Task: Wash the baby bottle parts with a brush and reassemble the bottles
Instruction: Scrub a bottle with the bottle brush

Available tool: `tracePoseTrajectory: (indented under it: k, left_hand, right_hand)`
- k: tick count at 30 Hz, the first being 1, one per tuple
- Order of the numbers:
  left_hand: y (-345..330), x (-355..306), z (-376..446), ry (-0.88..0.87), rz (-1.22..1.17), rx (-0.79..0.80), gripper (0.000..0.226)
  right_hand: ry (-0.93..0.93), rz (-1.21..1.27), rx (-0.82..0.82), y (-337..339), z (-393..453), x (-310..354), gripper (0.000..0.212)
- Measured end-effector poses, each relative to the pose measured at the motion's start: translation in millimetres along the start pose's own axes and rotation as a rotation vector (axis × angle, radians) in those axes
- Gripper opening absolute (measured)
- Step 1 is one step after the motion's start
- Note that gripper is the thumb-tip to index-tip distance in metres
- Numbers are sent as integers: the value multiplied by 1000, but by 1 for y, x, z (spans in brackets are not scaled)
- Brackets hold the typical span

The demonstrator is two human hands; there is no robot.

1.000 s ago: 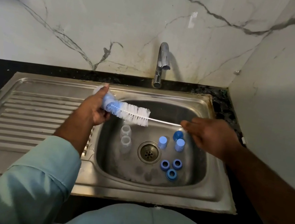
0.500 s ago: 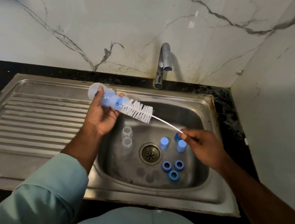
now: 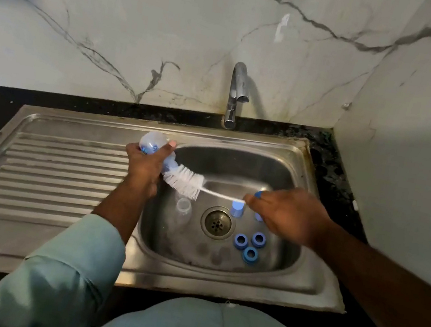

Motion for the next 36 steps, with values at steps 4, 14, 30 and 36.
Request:
tracePoseTrajectory:
  k: [4,14,30,36]
  left_hand:
    - [1,-5,-1,123,-483,227,63]
    - [-1,-14,0,11,-616,199,69]
    - [-11,4,-1,17,-523,177,70]
    - [0,11,-2,62,-624,186,94]
  right_hand:
    - [-763,676,-68,-14,11,-3,21]
    - [-756,1570,199,20,12,5,22]
    - [-779,702,411,-22,17,-3,19]
    - [-545,1094,319,20,22,4,22]
Point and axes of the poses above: each hand's wrist, its own z-axis towards the middle knuckle, its own y-axis out of the back of the hand, x = y × z, the point moved 1 cm from there along z, towards the middle knuckle, and after that the axes turned 5 degrees about -y, right-handed, at the moved point
